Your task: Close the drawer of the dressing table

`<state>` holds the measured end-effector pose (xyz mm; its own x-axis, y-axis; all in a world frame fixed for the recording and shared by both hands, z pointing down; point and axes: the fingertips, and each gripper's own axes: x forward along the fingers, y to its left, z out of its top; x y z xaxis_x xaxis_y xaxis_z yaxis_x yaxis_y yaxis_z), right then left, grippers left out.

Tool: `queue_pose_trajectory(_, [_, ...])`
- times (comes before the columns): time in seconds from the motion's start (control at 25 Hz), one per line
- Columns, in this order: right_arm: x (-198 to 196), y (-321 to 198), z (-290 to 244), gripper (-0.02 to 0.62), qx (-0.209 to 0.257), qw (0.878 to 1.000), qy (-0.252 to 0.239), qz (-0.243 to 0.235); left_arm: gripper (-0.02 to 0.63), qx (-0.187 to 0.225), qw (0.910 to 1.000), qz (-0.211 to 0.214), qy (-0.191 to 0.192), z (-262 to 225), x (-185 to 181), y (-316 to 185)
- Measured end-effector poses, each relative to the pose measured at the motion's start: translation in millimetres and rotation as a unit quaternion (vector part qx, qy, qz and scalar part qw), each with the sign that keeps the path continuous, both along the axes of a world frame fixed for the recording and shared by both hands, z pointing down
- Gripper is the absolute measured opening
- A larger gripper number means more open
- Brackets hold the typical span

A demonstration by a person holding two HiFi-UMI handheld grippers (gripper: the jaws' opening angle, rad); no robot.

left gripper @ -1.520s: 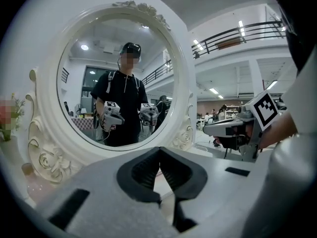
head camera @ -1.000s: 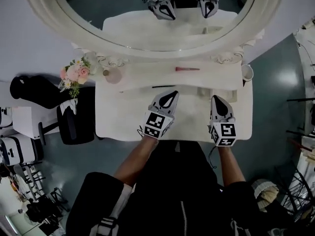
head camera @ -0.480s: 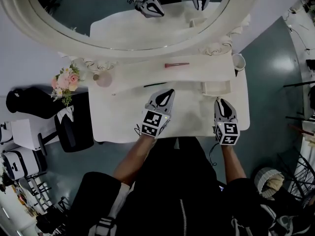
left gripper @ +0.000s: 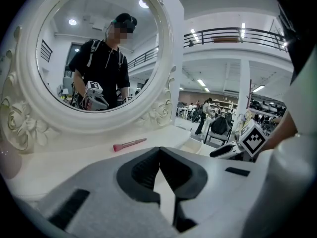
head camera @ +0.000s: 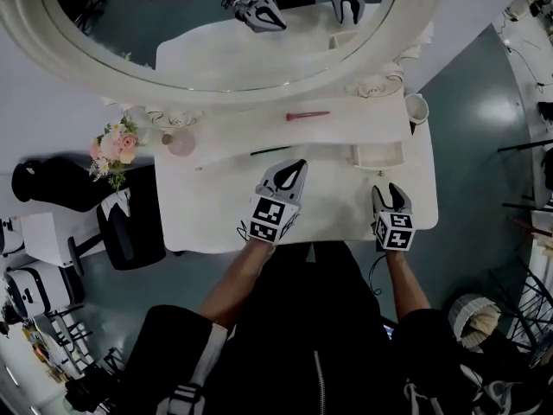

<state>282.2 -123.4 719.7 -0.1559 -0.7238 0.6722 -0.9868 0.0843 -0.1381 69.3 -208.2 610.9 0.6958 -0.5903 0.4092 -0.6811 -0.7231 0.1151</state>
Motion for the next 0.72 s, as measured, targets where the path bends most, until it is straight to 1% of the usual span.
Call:
queue_pose_trajectory(0.08, [5, -9, 9, 0.186, -0.009, 0.999, -0.021, 0.031, 0.008, -0.003, 1.0, -0.007, -0.003, 2, -5, 1])
queue_pose_trajectory(0.16, [7, -17, 17, 0.186, -0.018, 0.998, -0.028, 0.045, 0.008, -0.005, 0.9999, -0.015, -0.006, 3, -12, 2])
queue_pose_trajectory(0.32, [5, -26, 24, 0.18, -0.027, 0.999, -0.018, 0.044, 0.008, -0.007, 0.9995, -0.03, -0.009, 4, -25, 4])
queue_pose_trajectory(0.52, [5, -34, 30, 0.135, -0.035, 0.998, -0.003, 0.045, 0.008, -0.006, 0.9988, -0.047, -0.013, 3, -41, 2])
queue_pose_trajectory(0.56, [5, -34, 31, 0.111, -0.037, 0.998, -0.003, 0.047, 0.008, -0.007, 0.9987, -0.049, -0.013, 3, -43, 2])
queue_pose_trajectory(0.72, [5, -32, 30, 0.097, -0.044, 0.998, -0.004, 0.05, 0.008, -0.006, 0.9984, -0.055, -0.013, 3, -48, 1])
